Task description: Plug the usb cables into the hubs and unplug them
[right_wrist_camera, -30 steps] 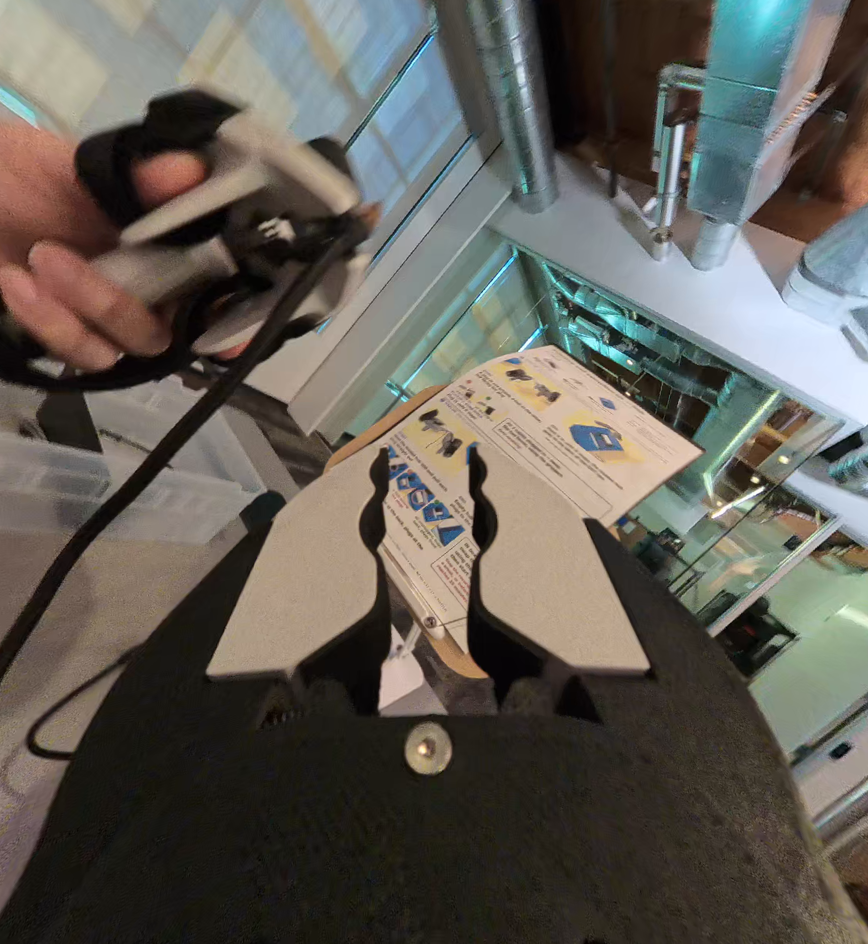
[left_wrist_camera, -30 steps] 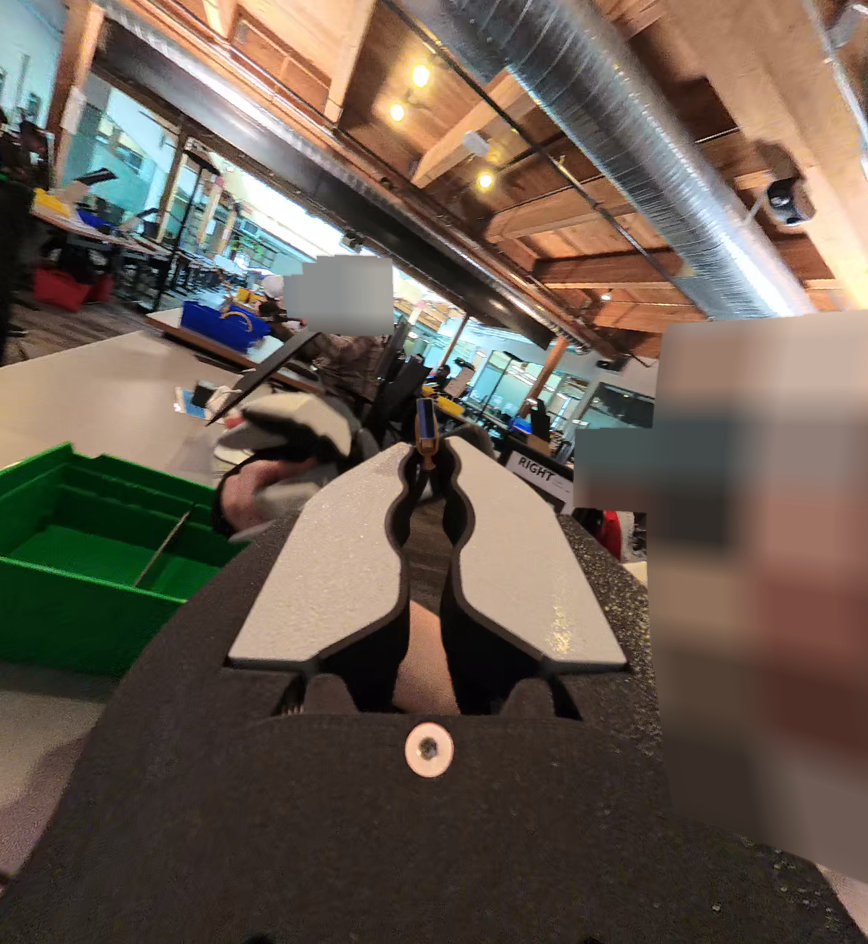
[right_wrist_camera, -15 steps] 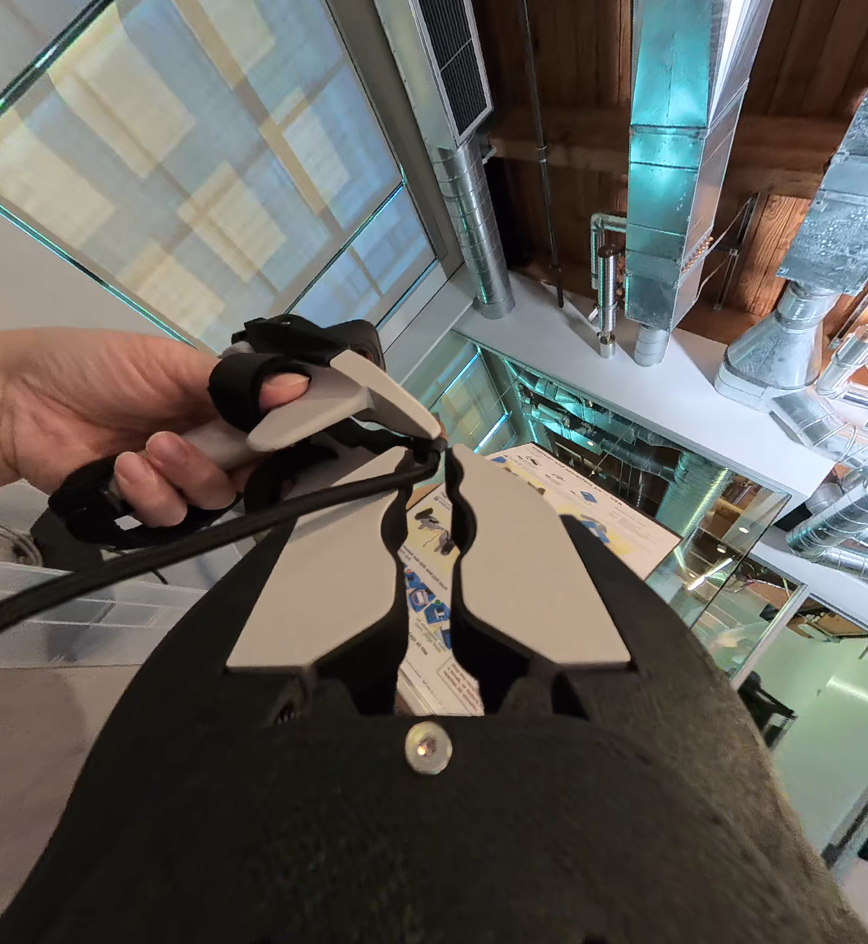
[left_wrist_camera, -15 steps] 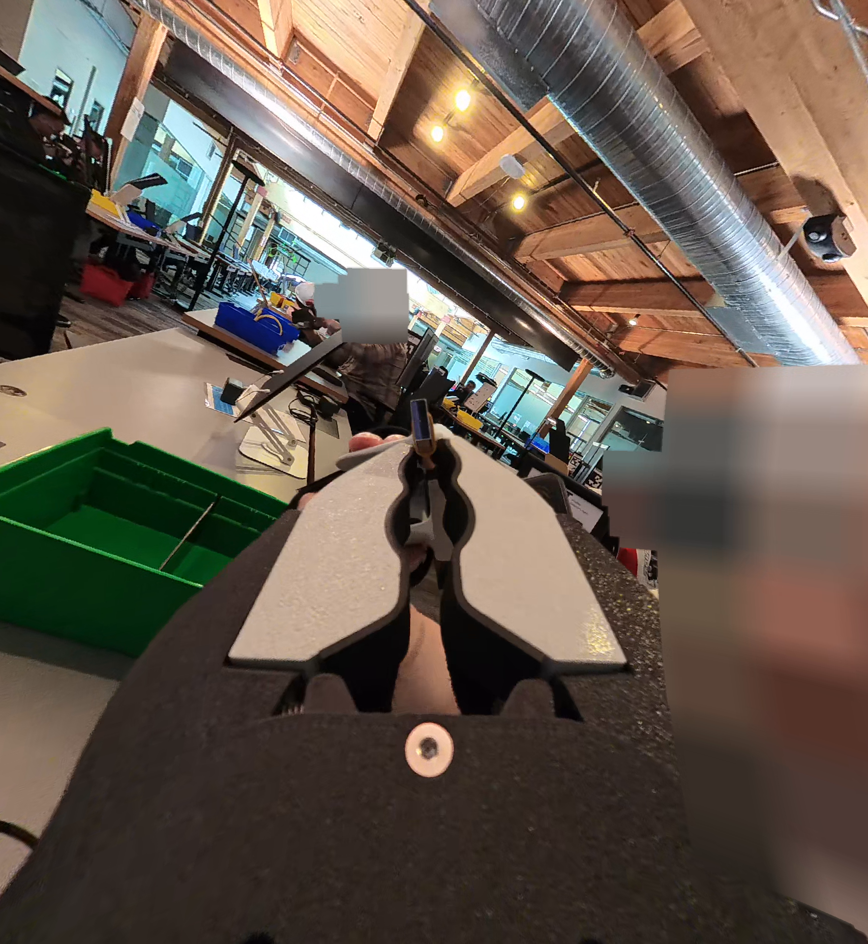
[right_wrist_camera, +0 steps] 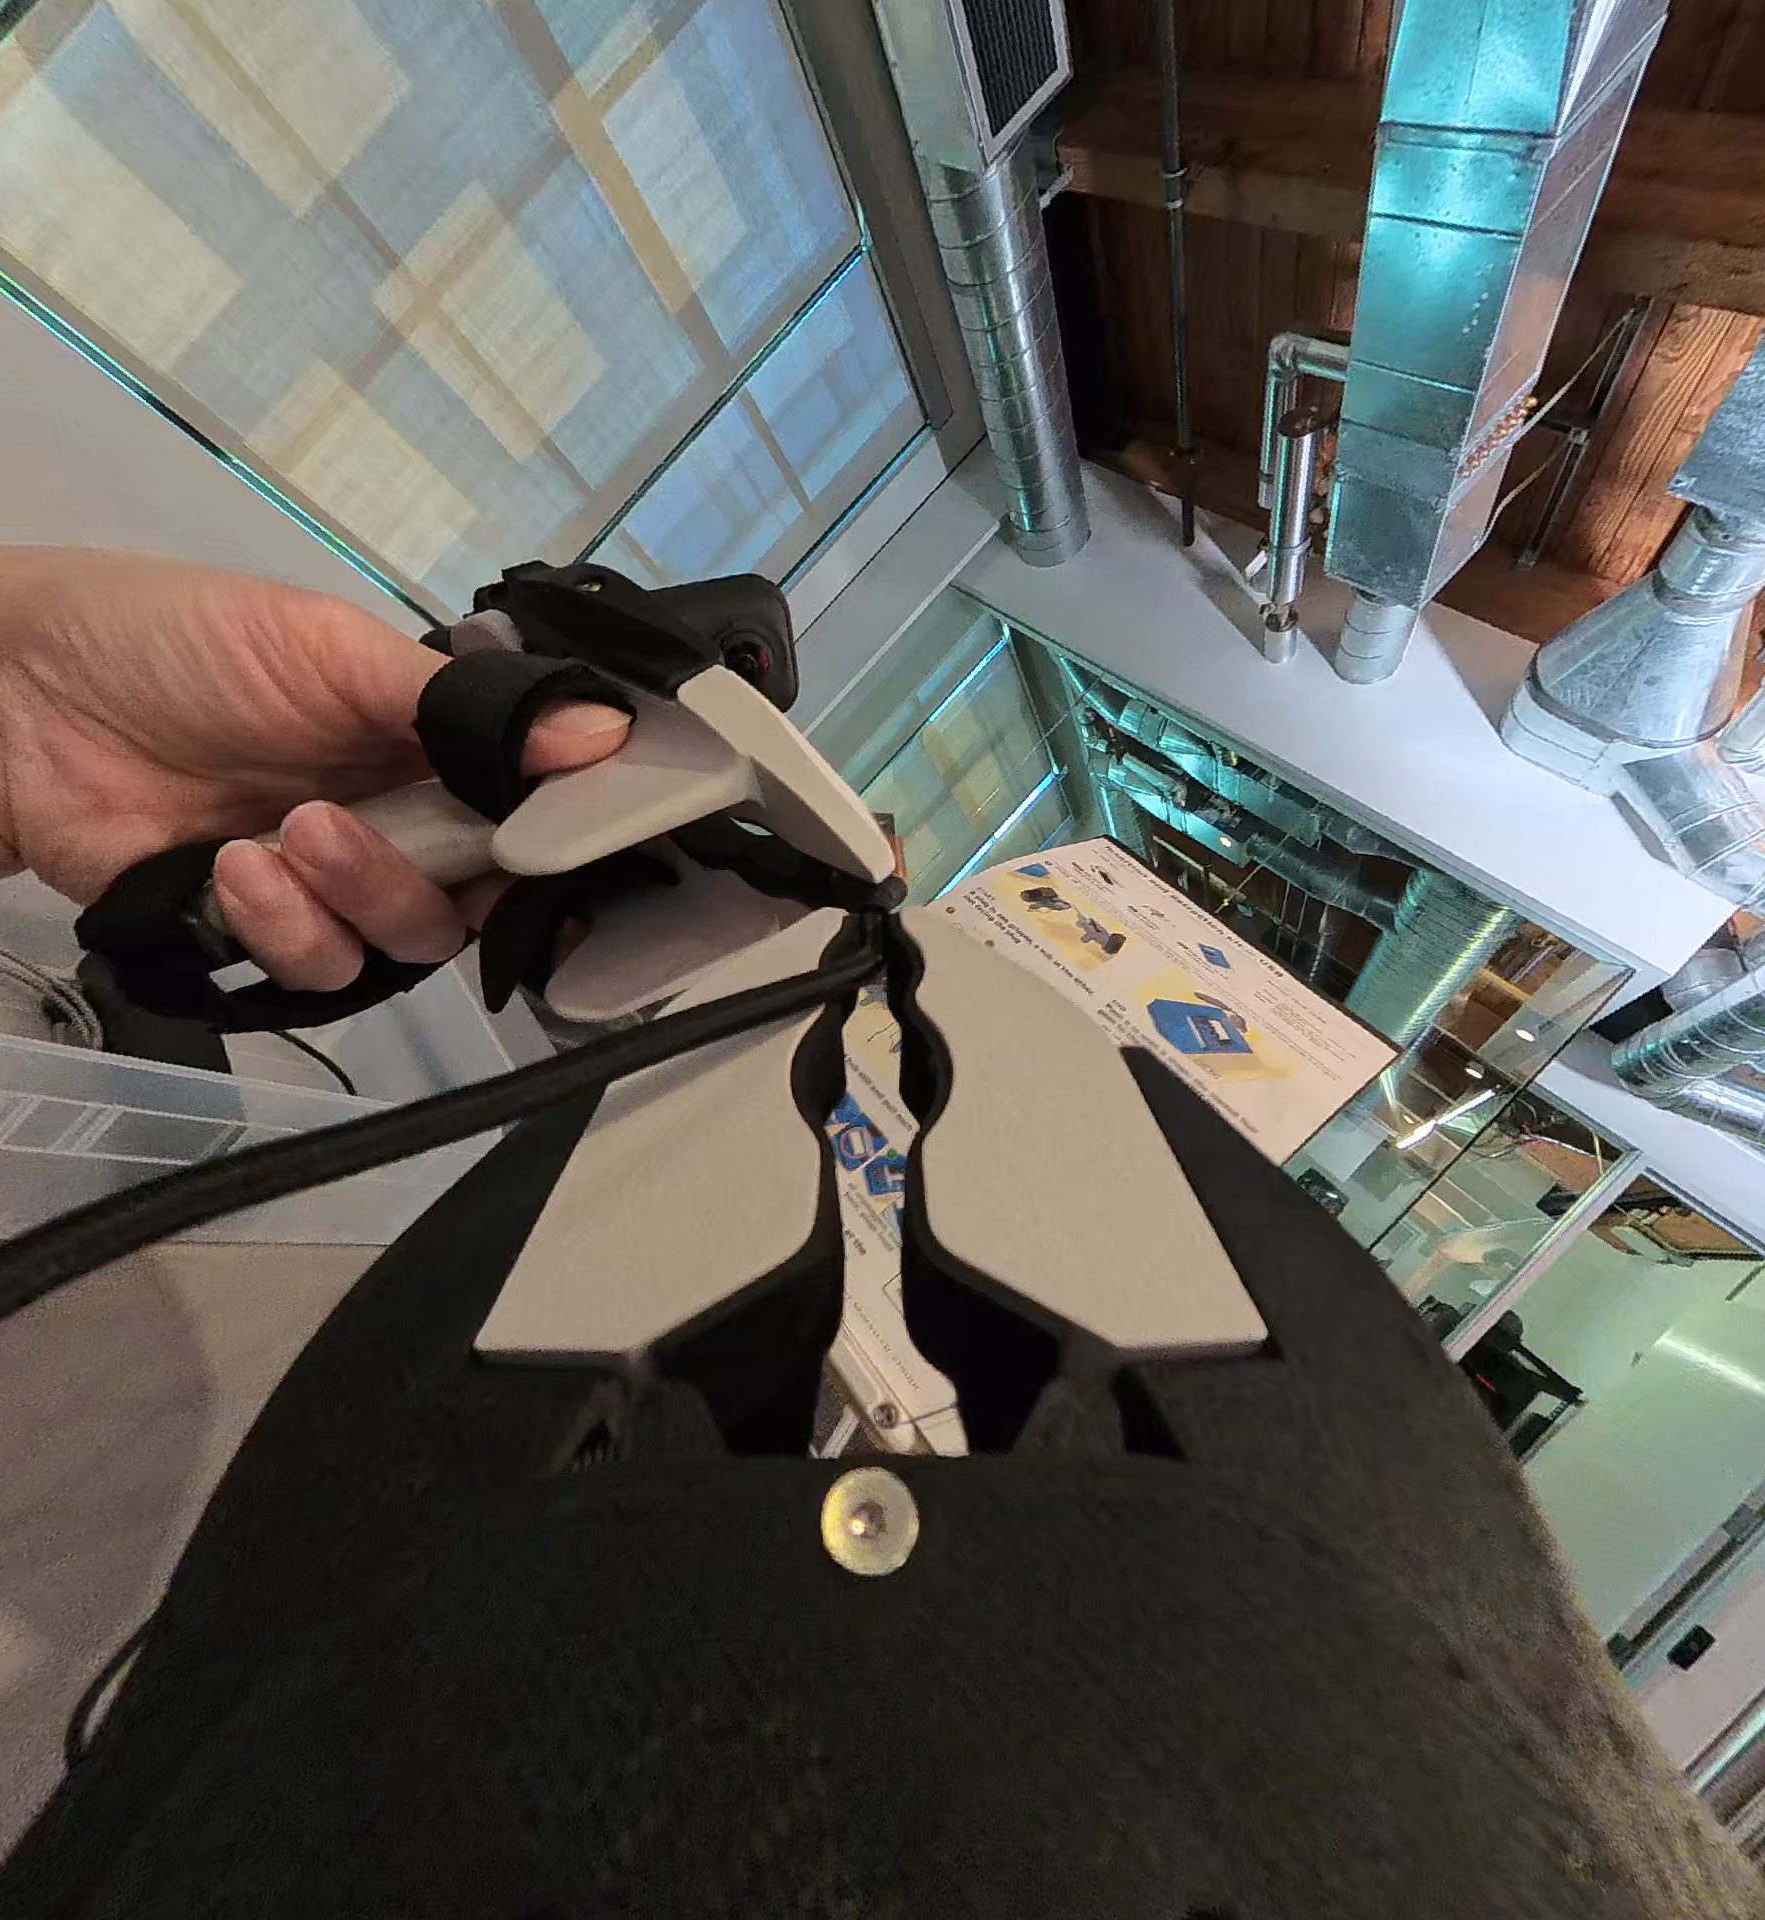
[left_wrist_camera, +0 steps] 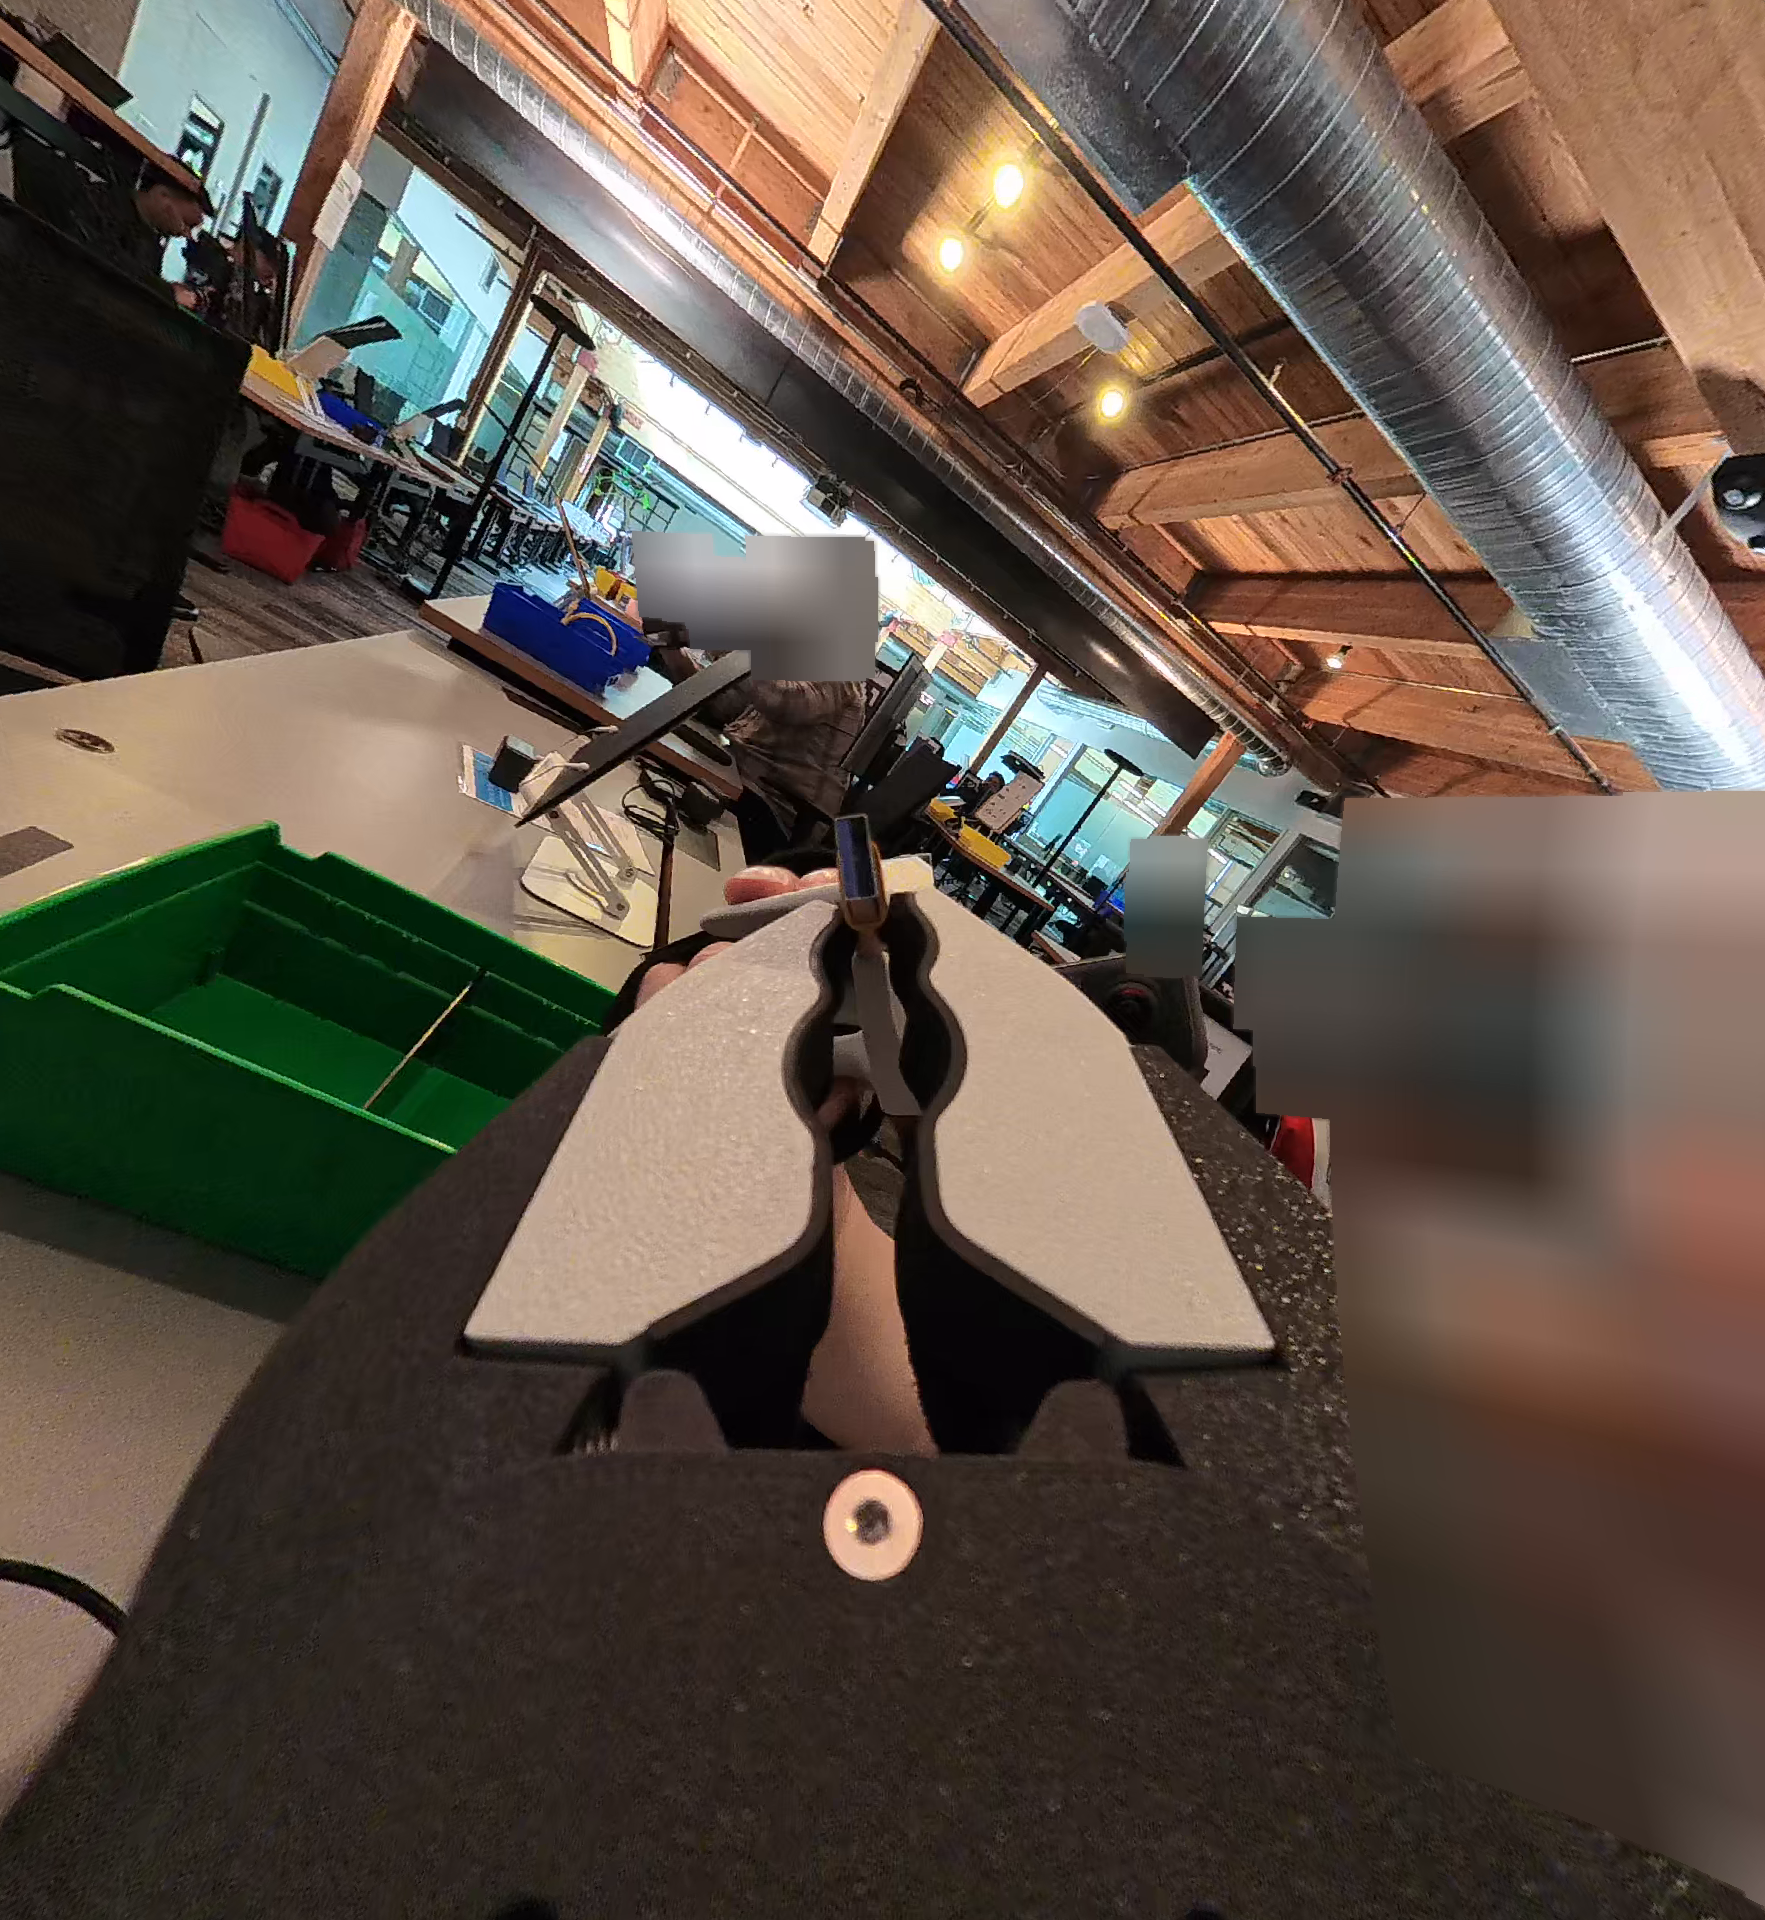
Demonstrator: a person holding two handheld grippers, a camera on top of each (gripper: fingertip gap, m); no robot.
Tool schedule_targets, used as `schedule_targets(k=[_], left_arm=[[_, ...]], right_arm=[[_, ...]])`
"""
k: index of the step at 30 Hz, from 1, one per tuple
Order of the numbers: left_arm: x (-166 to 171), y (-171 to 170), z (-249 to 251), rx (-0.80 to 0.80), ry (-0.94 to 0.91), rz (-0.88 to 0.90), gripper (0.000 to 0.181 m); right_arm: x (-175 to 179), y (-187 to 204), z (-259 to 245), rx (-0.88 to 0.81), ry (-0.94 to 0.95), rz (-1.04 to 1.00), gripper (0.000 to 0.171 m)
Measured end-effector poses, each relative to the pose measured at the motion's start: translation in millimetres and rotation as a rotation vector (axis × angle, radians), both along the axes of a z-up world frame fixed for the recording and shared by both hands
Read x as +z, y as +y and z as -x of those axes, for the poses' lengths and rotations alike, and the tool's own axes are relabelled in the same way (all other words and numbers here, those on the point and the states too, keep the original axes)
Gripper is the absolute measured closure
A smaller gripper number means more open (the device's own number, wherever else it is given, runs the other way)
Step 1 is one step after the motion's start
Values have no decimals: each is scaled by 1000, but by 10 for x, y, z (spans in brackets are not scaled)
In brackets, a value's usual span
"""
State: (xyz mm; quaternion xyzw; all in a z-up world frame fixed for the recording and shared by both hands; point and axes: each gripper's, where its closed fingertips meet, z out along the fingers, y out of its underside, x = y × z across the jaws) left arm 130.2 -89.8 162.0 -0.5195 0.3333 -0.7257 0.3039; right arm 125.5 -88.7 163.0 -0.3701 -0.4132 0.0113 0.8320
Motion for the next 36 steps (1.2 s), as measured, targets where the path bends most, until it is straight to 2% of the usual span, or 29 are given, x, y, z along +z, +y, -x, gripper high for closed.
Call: schedule_targets(k=[1,12,14,16,18,20,22,24,29,33,36], left_arm=[[-7,3,0,1,4,0,174],[-9,9,-21,-4,1,17,174],[-6,13,-6,-7,2,21,167],[35,84,79,43,-16,13,160],[25,223,206,163,4,-35,160],[-109,457,339,365,121,-116,160],[-253,686,490,570,253,-207,148],[-330,782,584,677,323,-268,147],[-568,930,549,744,370,-318,147],[-1132,1291,489,811,542,-367,146],[-1626,1536,451,832,702,-390,137]], right_arm=[[-7,5,1,7,-1,12,166],[-15,16,-17,89,36,120,166],[6,13,-41,94,49,123,166],[47,15,-115,83,65,120,166],[95,30,-231,63,83,119,167],[151,40,-367,48,108,122,166],[203,47,-502,36,135,129,167],[246,45,-625,19,152,129,166],[325,18,-831,-7,180,133,166],[390,-54,-895,-4,190,117,167],[432,-108,-925,-1,195,106,167]])
